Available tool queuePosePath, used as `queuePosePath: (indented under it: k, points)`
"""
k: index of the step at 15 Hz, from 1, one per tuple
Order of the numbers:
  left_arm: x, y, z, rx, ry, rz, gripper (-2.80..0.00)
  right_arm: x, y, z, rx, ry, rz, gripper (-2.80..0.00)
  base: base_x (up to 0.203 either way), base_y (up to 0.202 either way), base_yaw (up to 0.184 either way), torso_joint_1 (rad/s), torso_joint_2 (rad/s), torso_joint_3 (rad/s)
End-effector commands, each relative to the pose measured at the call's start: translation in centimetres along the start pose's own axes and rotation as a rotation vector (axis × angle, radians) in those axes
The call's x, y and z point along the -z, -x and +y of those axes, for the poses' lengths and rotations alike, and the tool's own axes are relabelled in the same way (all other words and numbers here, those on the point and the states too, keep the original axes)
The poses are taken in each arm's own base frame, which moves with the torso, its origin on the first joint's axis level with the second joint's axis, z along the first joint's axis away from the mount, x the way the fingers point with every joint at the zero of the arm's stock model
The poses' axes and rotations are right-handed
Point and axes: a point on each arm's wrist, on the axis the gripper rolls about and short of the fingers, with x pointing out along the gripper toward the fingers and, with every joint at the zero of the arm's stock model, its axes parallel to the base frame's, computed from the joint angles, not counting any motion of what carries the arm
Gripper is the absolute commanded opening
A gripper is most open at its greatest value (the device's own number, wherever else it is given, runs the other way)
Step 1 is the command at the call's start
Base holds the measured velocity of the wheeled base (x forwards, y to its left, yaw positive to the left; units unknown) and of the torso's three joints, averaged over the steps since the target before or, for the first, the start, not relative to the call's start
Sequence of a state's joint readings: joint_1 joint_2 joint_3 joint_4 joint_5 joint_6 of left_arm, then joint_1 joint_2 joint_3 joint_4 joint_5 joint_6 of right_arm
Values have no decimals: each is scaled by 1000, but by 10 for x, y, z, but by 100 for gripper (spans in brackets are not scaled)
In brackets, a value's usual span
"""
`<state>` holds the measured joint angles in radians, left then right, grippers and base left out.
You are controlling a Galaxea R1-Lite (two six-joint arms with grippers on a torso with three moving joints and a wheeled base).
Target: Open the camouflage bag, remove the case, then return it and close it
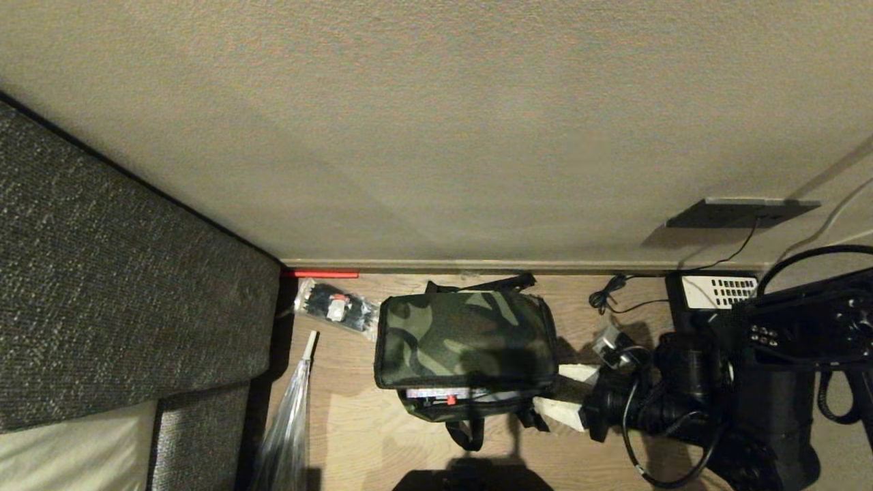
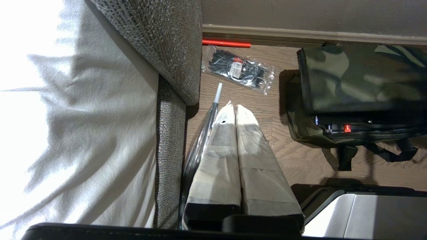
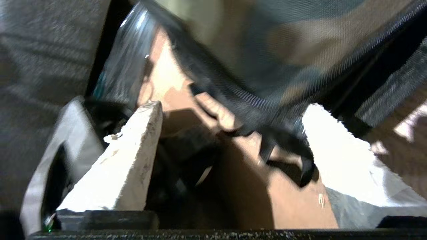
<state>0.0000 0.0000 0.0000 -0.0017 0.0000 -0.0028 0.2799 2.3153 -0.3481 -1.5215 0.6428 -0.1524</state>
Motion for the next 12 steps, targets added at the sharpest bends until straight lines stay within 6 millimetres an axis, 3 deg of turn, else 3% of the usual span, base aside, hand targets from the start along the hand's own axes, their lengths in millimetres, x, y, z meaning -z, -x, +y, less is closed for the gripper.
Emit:
queuePosePath:
  k: [1,6,7,9,12]
  points:
    - [0,0,0,0,0,0,-280,-19,24,11,8,39,-33,0,0,0,0,0,0,0]
    - [0,0,0,0,0,0,-280,-55,58,12,45,7,-119,0,0,0,0,0,0,0]
    - [0,0,0,0,0,0,-280,-59,64,13,56,-4,-124,-280,0,0,0,0,0,0]
    - [0,0,0,0,0,1,-280,-59,70,16,64,-36,-95,-280,0,0,0,0,0,0]
    - [0,0,0,0,0,0,-280,-80,92,29,92,-19,-122,-280,0,0,0,0,0,0]
